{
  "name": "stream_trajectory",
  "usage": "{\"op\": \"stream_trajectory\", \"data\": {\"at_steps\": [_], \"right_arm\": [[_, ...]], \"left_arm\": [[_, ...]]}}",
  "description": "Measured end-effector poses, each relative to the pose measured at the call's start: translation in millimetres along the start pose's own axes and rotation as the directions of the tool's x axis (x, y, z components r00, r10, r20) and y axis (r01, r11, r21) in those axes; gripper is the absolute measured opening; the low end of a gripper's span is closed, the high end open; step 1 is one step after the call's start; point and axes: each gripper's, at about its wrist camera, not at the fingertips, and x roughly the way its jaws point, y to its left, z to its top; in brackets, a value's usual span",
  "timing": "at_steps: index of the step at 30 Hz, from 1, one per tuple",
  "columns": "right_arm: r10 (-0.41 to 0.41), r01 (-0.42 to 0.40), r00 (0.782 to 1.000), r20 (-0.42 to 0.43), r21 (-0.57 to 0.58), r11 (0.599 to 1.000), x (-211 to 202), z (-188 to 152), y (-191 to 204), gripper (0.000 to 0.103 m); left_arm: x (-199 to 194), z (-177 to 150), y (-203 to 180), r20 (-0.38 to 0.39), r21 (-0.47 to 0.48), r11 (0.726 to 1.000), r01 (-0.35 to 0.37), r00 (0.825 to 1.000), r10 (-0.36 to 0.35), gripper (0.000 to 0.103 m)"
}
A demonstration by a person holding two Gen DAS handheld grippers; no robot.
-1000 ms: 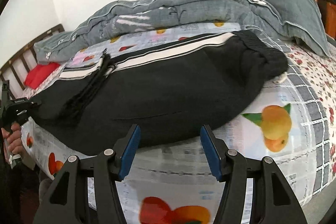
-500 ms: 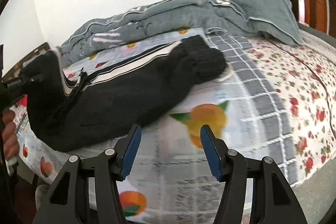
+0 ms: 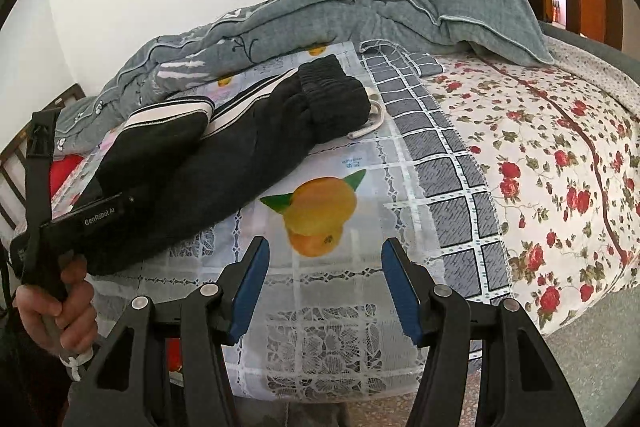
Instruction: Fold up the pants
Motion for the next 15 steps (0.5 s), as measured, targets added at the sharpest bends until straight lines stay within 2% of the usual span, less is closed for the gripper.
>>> {"op": "stream_trajectory", "data": {"at_steps": [7,9,11,14,15], "right_arm": [[0.033,-0.033,0.999,-0.013,-0.031,0.999,2,2,16,0.058],[0.039,-0.04,0.999,-0.022,-0.039,0.998,3,3,21,0.058],[0.045,-0.046,0.999,-0.029,-0.046,0.998,5,5,26,0.058],[0.053,-0.055,0.998,-0.031,-0.058,0.997,5,11,34,0.058],[0.056,-0.058,0.998,-0.028,-0.061,0.996,4,14,36,0.058]], "left_arm": [[6,5,-6,-0.008,-0.003,1.0,-0.01,1.0,0.01,0.019],[3,6,-11,-0.019,0.025,1.0,0.007,1.0,-0.007,0.027],[-4,8,-12,-0.019,0.041,0.999,0.028,0.999,-0.028,0.028],[-22,13,-8,0.024,0.048,0.996,0.073,0.997,-0.074,0.029],[-31,15,-3,0.046,0.049,0.995,0.085,0.995,-0.088,0.037]]}}
